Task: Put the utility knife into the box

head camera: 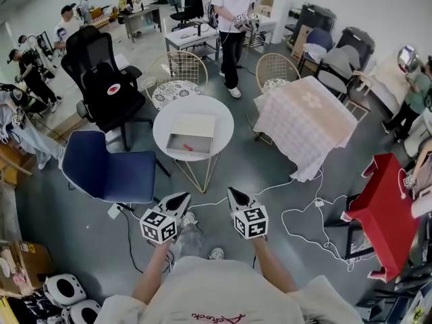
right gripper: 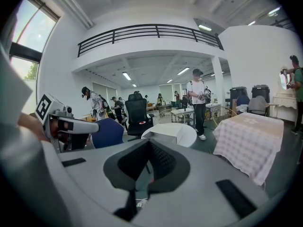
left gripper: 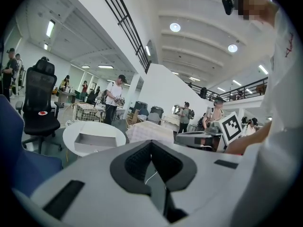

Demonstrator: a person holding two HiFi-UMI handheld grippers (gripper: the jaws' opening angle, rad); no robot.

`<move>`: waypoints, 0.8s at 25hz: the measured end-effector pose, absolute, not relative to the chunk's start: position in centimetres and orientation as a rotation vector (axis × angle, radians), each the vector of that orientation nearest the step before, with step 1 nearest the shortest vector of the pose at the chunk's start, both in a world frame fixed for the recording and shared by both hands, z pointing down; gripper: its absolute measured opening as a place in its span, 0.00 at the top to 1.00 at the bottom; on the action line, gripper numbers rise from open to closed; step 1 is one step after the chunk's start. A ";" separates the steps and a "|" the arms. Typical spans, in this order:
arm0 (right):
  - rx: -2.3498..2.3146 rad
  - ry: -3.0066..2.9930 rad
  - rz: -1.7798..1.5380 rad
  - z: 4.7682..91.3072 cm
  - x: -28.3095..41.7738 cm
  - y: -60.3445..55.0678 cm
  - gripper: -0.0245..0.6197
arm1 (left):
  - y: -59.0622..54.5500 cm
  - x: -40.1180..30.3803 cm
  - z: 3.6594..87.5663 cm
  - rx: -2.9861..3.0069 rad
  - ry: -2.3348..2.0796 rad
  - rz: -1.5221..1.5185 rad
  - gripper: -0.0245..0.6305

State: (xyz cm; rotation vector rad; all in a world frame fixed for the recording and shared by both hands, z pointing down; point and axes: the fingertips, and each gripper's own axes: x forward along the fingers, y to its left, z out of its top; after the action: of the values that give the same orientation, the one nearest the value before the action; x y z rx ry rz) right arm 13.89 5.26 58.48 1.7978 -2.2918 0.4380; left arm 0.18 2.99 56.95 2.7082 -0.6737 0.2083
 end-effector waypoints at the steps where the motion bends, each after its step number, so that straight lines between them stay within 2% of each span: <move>1: 1.799 -2.294 0.435 58.5 13.9 5.5 0.94 | 3.3 0.2 57.0 2.708 -0.674 0.208 0.95; 20: 1.782 -2.319 0.417 57.8 14.0 7.2 0.94 | 5.0 1.4 56.2 2.733 -0.662 0.209 0.95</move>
State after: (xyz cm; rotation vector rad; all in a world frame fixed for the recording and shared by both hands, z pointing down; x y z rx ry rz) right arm 14.04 7.17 57.77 1.7821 -2.3189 0.4173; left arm 1.43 4.99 56.21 2.7330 -0.6624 0.2090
